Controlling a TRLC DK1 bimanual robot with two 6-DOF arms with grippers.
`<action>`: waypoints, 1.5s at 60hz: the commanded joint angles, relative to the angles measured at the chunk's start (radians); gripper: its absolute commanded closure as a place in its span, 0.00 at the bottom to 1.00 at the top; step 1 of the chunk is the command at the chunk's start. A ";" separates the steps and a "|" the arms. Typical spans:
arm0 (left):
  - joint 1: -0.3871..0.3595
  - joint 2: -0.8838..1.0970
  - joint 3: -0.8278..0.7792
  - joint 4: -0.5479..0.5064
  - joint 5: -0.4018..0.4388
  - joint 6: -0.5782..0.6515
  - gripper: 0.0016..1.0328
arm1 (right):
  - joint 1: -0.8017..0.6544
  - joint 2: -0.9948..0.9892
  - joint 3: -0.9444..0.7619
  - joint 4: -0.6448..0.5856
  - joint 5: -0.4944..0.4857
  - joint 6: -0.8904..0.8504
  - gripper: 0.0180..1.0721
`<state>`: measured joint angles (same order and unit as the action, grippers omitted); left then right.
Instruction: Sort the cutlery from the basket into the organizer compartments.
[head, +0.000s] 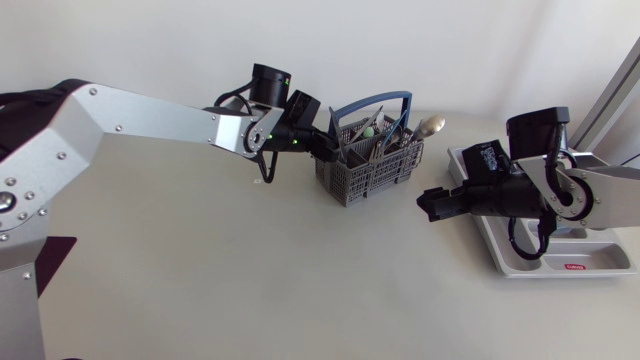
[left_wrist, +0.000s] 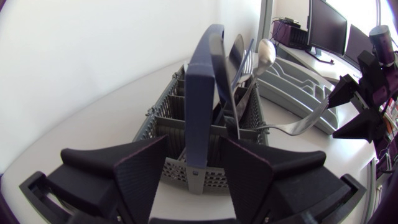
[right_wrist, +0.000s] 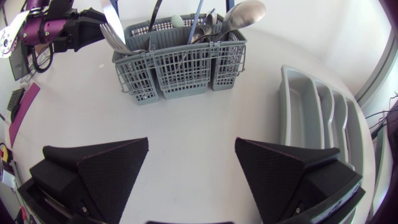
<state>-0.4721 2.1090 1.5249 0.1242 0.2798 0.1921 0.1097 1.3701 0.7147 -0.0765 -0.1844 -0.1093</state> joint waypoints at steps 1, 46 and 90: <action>-0.013 0.037 0.026 0.017 0.010 0.010 0.63 | 0.007 0.012 0.031 0.012 -0.004 -0.010 0.05; 0.167 -0.350 -0.425 -0.055 0.254 0.029 0.97 | 0.031 -0.045 0.023 0.004 0.005 -0.012 0.05; 0.268 -1.009 -0.983 -0.149 0.308 0.247 0.13 | 0.186 -0.094 0.005 0.001 0.076 0.022 0.05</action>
<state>-0.1993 1.1709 0.5804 -0.0185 0.5865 0.4274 0.2893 1.2770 0.7227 -0.0750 -0.1162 -0.1074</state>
